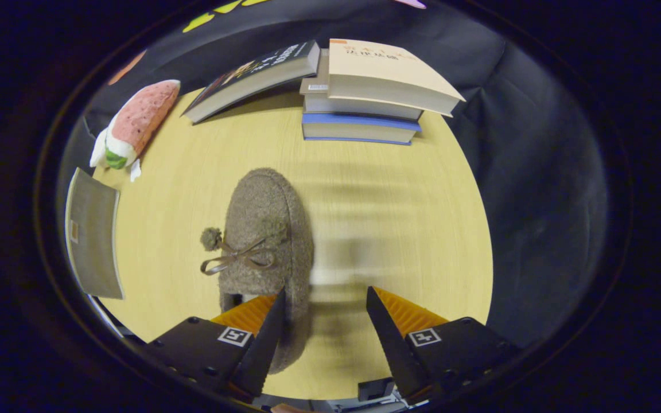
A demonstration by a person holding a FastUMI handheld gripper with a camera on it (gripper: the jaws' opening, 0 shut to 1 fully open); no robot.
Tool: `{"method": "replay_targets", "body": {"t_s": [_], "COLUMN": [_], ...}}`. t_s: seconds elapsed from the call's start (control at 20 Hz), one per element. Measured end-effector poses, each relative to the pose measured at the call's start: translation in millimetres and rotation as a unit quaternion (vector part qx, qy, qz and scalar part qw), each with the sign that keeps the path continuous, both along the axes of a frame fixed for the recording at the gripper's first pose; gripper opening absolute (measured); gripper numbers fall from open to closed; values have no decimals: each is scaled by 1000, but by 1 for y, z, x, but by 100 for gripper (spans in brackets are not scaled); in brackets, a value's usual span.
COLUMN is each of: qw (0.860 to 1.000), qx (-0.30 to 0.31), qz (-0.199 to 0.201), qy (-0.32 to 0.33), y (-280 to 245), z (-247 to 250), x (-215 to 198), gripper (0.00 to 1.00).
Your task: Open the storage box then place both shoes into the box .Put the left shoe in first, then the right shoe, with the right side of both shoes facing outward in a uniform manner.
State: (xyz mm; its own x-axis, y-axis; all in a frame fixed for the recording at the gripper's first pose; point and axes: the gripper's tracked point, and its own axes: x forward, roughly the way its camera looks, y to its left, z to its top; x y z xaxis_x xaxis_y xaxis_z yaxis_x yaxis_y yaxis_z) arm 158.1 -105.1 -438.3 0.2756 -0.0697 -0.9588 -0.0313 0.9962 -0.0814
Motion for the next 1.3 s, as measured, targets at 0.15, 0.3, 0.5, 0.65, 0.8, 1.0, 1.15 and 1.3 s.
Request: {"method": "replay_targets", "body": {"t_s": [0.15,0.3,0.5,0.65,0.8,1.0,1.15,1.3], "qw": [1000,999,1000,998,994,988,987,987], "qx": [10,32,20,42,80,122,130,133], "qz": [-5,-17,-1,-32,-75,-97,-95,-79], "qy": [12,13,10,20,30,12,-19,-41], "y": [7,19,24,27,33,53,71,101], "z": [-13,-17,-17,-14,-3,37,80,125], "x": [3,4,3,-5,-20,-36,-45,-54], "gripper": [65,37,10,1,0,0,0,0]}}
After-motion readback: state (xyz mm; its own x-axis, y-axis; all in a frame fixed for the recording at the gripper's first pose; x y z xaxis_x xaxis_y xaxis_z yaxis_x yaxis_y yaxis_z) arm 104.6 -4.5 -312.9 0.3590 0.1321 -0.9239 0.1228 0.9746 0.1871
